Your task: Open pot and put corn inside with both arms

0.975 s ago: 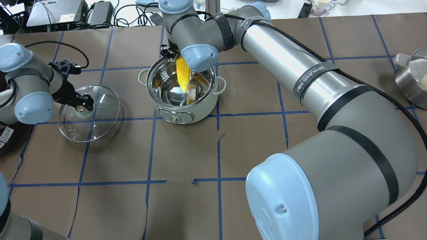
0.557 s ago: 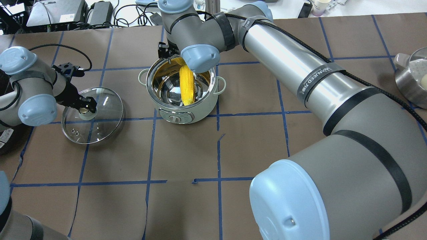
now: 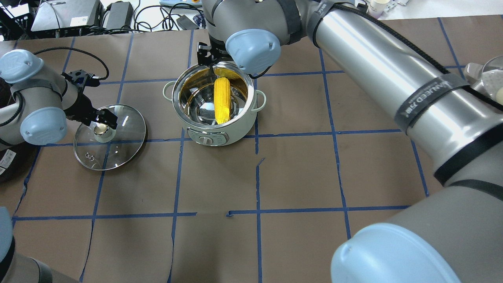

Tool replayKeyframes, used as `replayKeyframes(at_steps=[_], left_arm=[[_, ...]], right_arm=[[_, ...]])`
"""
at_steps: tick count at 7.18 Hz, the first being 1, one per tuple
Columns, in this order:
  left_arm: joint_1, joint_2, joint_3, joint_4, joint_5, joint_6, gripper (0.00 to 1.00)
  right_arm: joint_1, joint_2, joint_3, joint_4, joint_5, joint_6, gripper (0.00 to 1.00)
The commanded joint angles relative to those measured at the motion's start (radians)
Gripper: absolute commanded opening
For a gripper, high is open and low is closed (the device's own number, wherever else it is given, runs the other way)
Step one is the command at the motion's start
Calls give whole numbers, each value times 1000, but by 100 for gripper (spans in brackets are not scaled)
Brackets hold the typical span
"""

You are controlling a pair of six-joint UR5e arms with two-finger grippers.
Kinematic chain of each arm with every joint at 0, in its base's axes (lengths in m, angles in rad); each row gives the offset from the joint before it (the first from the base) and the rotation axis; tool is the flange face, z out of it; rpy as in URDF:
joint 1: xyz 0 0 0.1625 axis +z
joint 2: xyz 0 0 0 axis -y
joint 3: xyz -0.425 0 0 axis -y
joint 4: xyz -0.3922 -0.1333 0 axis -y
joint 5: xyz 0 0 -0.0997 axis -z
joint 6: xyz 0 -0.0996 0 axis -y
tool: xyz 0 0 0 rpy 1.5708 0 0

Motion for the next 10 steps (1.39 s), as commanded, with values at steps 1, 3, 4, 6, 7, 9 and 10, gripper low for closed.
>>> replayKeyframes(at_steps=[1, 3, 4, 6, 7, 9, 10], left_arm=[[-73, 94, 116, -235, 9, -34, 100], [-198, 203, 259, -471, 9, -247, 100], [-271, 258, 301, -624, 6, -397, 100], [-380, 354, 310, -675, 18, -538, 100], [-427, 389, 297, -679, 52, -593, 100], [-469, 397, 254, -669, 71, -598, 100], [-469, 409, 258, -667, 74, -592, 100]], right_arm=[[-101, -164, 95, 134, 31, -5, 100], [-201, -291, 199, 240, 30, -89, 100], [-244, -321, 238, 253, 20, -183, 100], [-319, -348, 257, 257, -63, -326, 100], [-371, -355, 255, 256, -99, -412, 100], [-416, -381, 251, 239, -87, -488, 100], [-416, -391, 254, 238, -92, -485, 100]])
